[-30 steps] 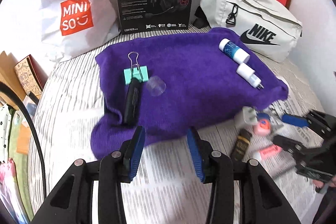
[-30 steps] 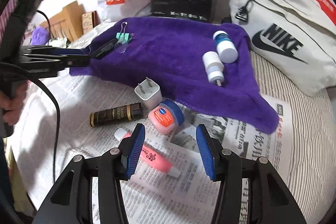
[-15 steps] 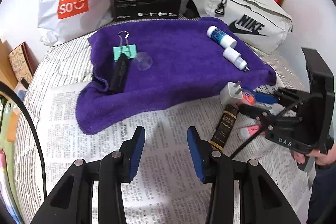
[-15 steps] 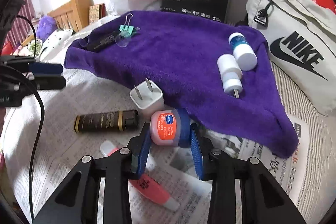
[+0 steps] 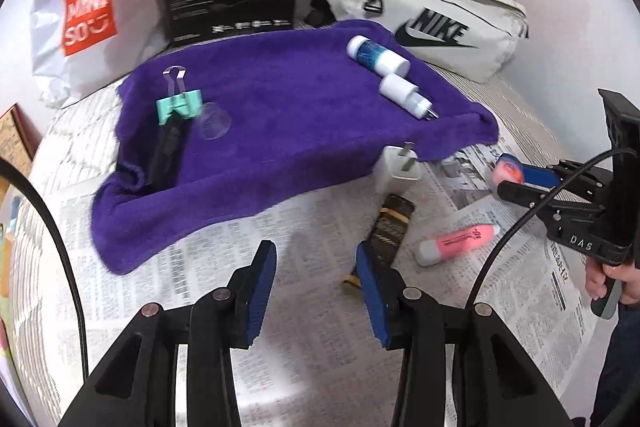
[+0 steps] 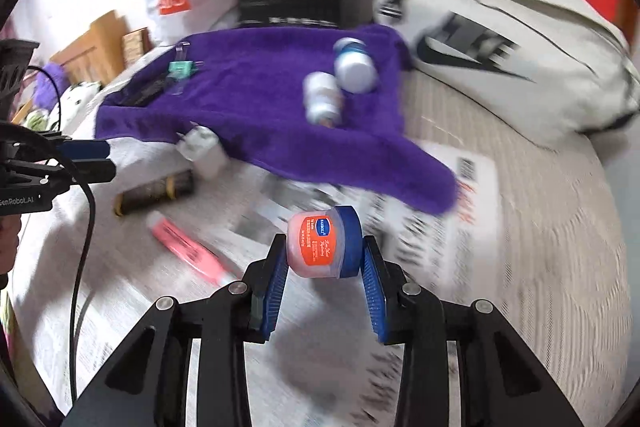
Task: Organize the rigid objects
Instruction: 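Grasp the Vaseline tin with the right tool while the left tool grasps the Grand Reserve bottle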
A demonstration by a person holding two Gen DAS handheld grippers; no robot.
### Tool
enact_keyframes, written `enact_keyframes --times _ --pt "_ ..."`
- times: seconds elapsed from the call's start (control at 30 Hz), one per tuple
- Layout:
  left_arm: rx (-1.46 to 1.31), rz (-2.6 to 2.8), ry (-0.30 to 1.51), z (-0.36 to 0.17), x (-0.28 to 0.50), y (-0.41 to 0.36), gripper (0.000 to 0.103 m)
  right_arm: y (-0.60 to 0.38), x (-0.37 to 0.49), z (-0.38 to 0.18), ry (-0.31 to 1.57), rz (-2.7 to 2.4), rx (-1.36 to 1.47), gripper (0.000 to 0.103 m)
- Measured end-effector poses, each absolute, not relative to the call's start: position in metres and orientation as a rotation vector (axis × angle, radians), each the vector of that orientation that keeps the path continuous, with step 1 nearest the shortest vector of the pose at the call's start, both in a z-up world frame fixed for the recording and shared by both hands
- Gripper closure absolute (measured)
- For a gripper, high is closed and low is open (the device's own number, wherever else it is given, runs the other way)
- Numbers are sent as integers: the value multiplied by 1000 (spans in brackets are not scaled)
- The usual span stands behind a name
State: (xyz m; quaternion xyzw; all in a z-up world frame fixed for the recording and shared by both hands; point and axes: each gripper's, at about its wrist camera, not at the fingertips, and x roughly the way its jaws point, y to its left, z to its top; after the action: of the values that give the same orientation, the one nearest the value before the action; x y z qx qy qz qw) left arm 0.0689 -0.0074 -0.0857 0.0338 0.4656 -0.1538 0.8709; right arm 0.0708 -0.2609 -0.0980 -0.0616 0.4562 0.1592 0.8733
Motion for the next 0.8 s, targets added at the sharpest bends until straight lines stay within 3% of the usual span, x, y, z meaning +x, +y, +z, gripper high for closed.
enact_keyframes --times 0.5,0.57,0.63,0.8 --pt "300 -450 994 -106 75 -47 62 -267 60 -115 915 273 -127 67" --pt "301 -466 993 -106 78 -49 64 -266 59 -115 914 269 -134 67" --pt "307 -488 976 -106 78 -51 78 -267 59 -115 915 272 -127 67" --pt "290 -501 974 -106 76 -49 80 -267 59 -115 916 272 -128 67"
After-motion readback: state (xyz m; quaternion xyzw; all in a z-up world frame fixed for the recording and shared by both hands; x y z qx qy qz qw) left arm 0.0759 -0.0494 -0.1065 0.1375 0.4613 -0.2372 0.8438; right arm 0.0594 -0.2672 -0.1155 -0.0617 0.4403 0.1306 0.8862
